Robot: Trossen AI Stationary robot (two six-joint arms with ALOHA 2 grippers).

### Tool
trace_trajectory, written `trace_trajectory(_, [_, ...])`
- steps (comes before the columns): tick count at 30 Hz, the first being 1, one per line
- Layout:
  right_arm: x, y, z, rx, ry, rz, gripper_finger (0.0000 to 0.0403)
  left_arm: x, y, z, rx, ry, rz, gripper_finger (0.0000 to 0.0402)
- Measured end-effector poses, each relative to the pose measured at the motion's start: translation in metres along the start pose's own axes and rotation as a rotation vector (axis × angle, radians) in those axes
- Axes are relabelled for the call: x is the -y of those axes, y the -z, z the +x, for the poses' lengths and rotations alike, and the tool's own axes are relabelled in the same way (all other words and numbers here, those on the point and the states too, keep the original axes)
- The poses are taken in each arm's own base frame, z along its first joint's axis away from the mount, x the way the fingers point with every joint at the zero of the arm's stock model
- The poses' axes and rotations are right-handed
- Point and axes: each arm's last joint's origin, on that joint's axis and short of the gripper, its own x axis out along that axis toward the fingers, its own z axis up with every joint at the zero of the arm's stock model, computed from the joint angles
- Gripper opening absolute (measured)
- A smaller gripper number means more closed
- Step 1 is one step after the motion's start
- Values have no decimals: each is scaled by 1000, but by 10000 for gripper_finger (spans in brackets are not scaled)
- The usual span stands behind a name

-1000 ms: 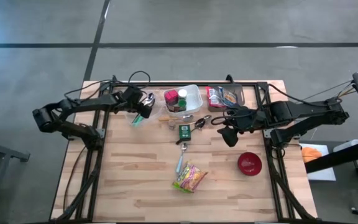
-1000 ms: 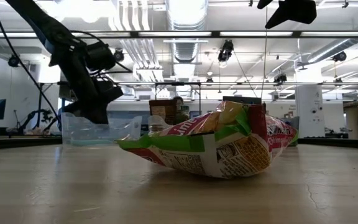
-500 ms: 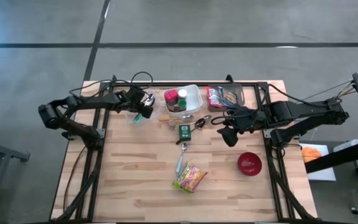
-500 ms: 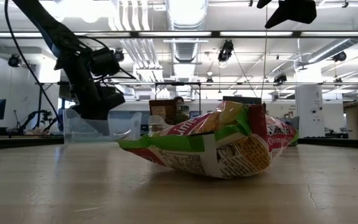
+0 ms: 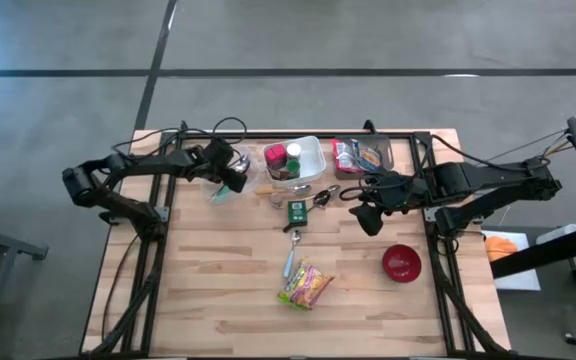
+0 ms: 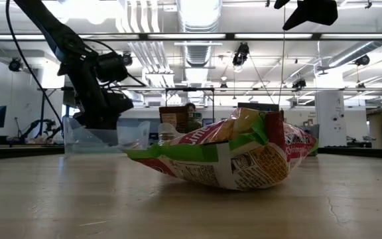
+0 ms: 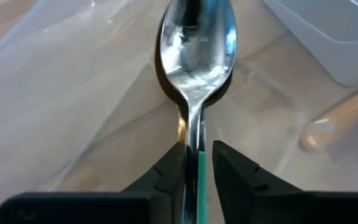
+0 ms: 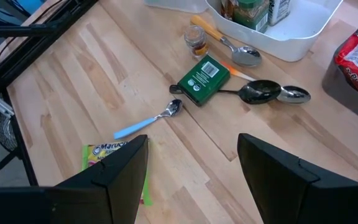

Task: Pick & Place Food Item
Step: Put the silver spoon into the transparent bin, then put the blue spoon into the transparent bin

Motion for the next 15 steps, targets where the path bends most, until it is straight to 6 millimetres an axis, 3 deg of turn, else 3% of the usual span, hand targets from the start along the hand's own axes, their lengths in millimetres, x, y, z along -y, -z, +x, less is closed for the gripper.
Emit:
trace_trajectory(9, [0,0,0,0,0,0,244,2,-3,-3,-23,29,-19,159])
trace_trajectory(15, [0,0,0,0,0,0,244,11,-22,-18,-41,61,-31,224])
